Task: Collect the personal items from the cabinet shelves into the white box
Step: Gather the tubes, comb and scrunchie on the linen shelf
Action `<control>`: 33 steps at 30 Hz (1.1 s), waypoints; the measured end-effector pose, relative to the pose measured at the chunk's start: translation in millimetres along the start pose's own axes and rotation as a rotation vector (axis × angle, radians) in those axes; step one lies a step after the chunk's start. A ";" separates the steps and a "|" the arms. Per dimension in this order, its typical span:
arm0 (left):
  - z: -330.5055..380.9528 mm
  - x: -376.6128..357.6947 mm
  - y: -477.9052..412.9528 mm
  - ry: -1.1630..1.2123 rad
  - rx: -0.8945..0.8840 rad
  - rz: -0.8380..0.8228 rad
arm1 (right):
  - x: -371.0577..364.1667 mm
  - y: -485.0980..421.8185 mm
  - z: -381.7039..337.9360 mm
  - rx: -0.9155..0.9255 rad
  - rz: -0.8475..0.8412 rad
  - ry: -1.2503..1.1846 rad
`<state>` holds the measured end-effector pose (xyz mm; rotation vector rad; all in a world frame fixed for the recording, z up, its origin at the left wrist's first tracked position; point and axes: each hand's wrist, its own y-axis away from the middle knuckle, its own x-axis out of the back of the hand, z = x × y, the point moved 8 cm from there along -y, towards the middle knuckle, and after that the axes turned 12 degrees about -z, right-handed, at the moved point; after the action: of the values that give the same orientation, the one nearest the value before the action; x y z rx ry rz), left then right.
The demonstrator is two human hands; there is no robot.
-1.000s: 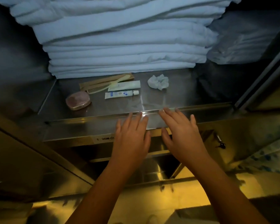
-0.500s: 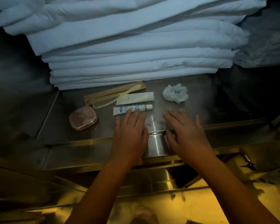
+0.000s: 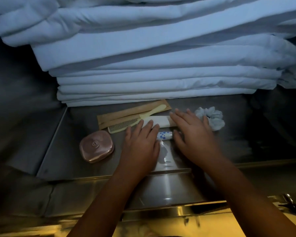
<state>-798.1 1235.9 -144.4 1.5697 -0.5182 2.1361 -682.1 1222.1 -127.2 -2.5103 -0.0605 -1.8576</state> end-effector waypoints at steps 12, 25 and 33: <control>3.4 7.4 1.5 -0.079 -0.045 0.072 | -11.7 -31.3 -6.0 0.050 -0.125 0.062; 0.0 6.7 9.7 -0.030 -0.048 0.014 | -17.2 -42.4 -6.4 0.108 -0.213 0.094; -8.9 1.3 8.7 -0.022 -0.018 -0.085 | -23.1 -50.2 0.5 0.110 -0.214 0.124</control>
<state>-810.3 1233.6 -146.1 1.5778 -0.4687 2.0482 -690.5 1271.8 -149.8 -2.3916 -0.4328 -2.0192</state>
